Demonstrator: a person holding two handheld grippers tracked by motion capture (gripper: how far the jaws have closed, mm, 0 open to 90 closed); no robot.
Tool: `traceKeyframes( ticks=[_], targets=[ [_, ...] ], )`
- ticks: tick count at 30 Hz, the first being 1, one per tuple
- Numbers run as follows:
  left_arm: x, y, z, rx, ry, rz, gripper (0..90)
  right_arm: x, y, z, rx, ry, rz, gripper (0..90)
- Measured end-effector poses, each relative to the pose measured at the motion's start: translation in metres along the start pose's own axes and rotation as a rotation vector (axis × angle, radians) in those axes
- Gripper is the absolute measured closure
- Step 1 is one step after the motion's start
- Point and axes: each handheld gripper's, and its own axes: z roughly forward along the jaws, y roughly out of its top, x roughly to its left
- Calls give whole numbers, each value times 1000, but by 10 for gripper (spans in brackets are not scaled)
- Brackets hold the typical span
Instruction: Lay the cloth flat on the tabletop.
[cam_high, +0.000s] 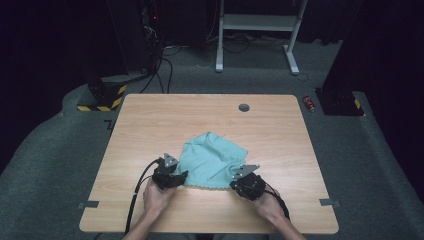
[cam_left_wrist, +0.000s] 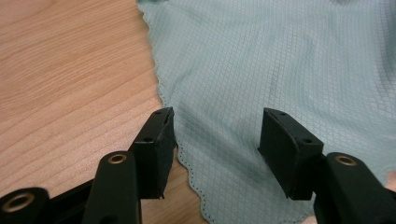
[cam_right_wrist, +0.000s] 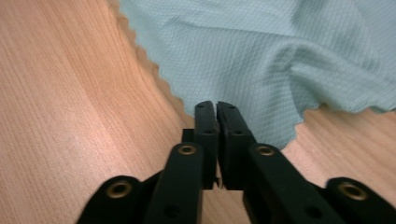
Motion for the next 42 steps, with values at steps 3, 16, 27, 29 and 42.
traceKeyframes(
  ticks=[3,16,27,29,42],
  targets=[
    [7,9,2,-7,13,0,452,-9,-3,-6,-73,-19,86,774],
    [20,67,50,21,46,53,493,-24,1,16,-85,-147,179,771],
    [19,73,61,77,52,108,880,-30,-8,13,-47,-149,136,900],
    [20,73,59,83,54,114,889,-32,-11,8,-67,-149,137,900],
    [21,54,19,25,-7,18,577,-86,29,19,-113,-245,270,662]
  ],
)
